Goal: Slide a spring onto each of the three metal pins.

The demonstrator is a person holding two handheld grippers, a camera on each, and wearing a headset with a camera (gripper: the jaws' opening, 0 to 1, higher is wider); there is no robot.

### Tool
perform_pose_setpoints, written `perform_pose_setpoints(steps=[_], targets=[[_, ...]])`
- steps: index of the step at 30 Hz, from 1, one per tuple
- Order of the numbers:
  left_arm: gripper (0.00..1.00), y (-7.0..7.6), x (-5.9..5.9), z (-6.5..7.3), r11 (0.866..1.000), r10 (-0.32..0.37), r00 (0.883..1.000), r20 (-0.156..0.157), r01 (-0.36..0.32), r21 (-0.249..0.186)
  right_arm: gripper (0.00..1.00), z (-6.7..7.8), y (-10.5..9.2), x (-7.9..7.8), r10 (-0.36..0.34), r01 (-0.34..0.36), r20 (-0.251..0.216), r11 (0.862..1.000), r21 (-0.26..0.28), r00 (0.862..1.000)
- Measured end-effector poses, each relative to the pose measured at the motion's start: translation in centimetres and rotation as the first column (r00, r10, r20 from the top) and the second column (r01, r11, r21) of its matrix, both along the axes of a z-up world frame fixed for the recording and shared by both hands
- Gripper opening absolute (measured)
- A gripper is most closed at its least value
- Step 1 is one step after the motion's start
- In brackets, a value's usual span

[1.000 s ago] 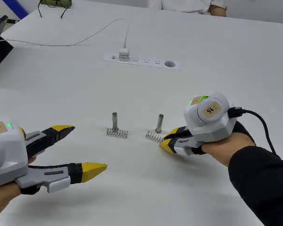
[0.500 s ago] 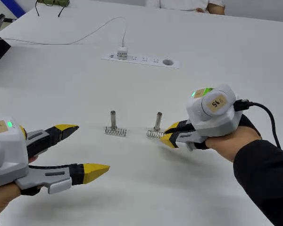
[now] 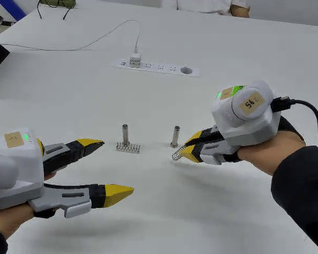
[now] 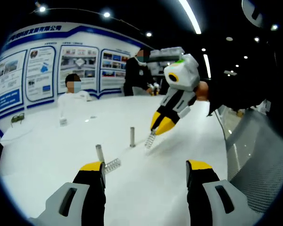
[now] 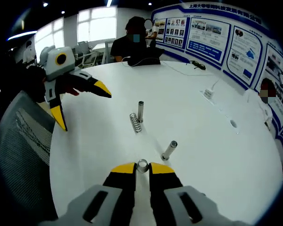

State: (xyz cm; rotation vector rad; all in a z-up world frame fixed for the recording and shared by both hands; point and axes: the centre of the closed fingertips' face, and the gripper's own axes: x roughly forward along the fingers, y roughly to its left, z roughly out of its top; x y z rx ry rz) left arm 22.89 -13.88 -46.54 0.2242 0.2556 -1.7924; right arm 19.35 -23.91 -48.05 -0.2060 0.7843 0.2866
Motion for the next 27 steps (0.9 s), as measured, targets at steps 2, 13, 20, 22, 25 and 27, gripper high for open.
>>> perform_pose_setpoints(steps=[2, 13, 20, 22, 25, 27], targets=[[0.70, -0.3, -0.4, 0.2, 1.000, -0.015, 1.000, 0.005, 0.016, -0.003, 0.12, 0.7, 0.7, -0.1, 0.011, -0.011, -0.003, 1.000, 0.008, 1.000], [0.60, -1.8, -1.6, 0.2, 0.996, -0.084, 0.996, 0.044, 0.084, -0.006, 0.12, 2.8, 4.0, 0.3, 0.082, -0.082, 0.002, 0.996, 0.016, 0.997], [0.47, -2.6, -2.6, 0.1, 0.989, -0.142, 0.985, 0.100, 0.144, -0.018, 0.12, 3.2, 5.2, 0.6, 0.110, -0.110, 0.005, 0.993, 0.029, 0.994], [0.43, -2.8, -2.9, -0.1, 0.987, -0.155, 0.981, 0.119, 0.158, -0.015, 0.12, 3.3, 5.6, 0.5, 0.118, -0.118, 0.002, 0.992, 0.032, 0.993], [0.38, -3.0, -3.3, -0.4, 0.984, -0.172, 0.975, 0.137, 0.175, -0.011, 0.12, 3.3, 5.9, 0.4, 0.127, -0.127, -0.002, 0.991, 0.036, 0.992], [0.35, -3.1, -3.5, -0.4, 0.983, -0.180, 0.974, 0.139, 0.183, -0.012, 0.12, 3.3, 6.1, 0.4, 0.131, -0.131, -0.005, 0.990, 0.042, 0.991]])
